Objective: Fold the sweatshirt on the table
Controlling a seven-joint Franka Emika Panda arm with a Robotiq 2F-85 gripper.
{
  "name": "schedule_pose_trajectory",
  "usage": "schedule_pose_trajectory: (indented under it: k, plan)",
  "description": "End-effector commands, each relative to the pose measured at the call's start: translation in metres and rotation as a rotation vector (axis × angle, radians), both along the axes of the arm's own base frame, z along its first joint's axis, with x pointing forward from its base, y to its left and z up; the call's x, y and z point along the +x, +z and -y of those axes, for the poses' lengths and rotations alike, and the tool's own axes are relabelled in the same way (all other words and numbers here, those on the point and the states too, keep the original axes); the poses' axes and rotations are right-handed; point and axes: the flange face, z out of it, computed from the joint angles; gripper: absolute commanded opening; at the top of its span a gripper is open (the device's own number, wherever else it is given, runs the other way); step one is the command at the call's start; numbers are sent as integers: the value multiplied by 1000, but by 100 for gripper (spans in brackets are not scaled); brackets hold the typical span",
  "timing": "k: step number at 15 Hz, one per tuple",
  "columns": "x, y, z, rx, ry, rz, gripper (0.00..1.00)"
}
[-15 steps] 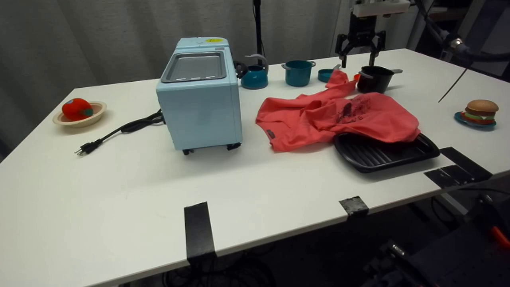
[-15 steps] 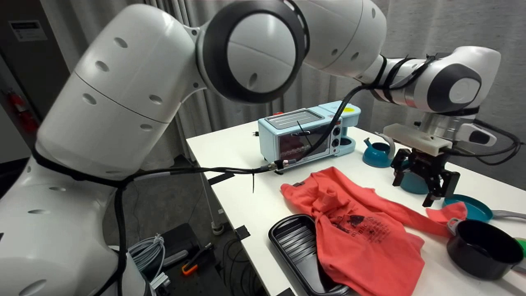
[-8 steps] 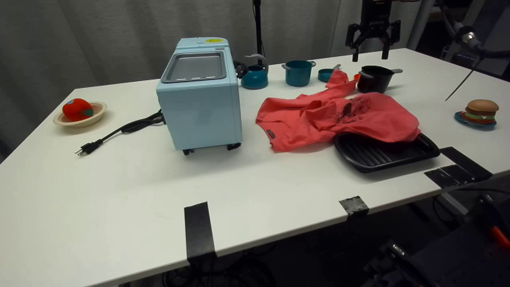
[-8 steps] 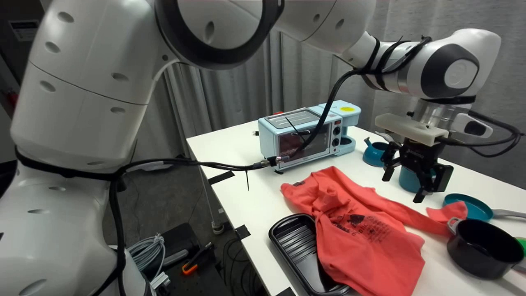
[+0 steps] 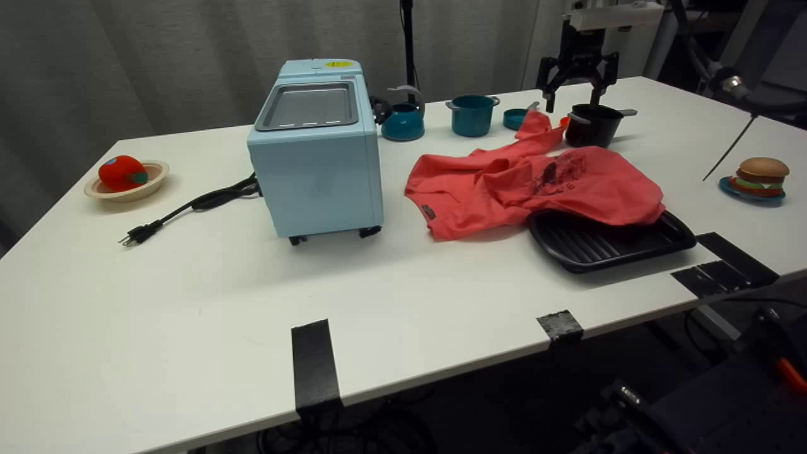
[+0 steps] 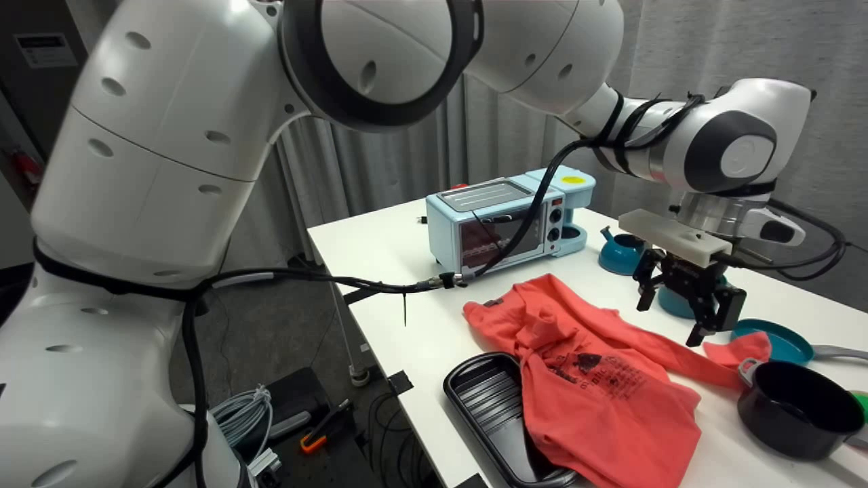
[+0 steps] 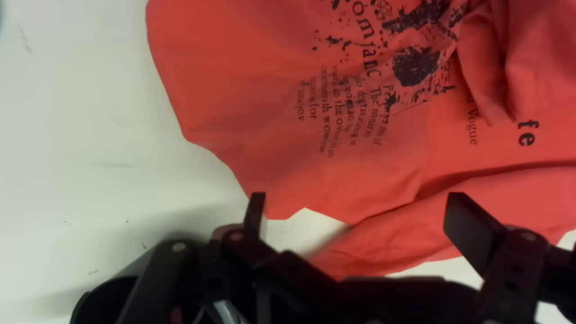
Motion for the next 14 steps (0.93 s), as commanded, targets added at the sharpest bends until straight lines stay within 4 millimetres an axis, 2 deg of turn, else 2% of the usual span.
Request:
schedule_pose_trajectory:
  k: [1,5,7,10,14]
  plan:
    - [20,-42,-8,5,-13,55,100]
    - [36,-80,-22,12,-23,111,100]
    - [41,-87,-28,11,-18,150,100]
    - [55,-82,-28,2,-20,206,100]
    - [63,-81,-23,-18,-46,239,100]
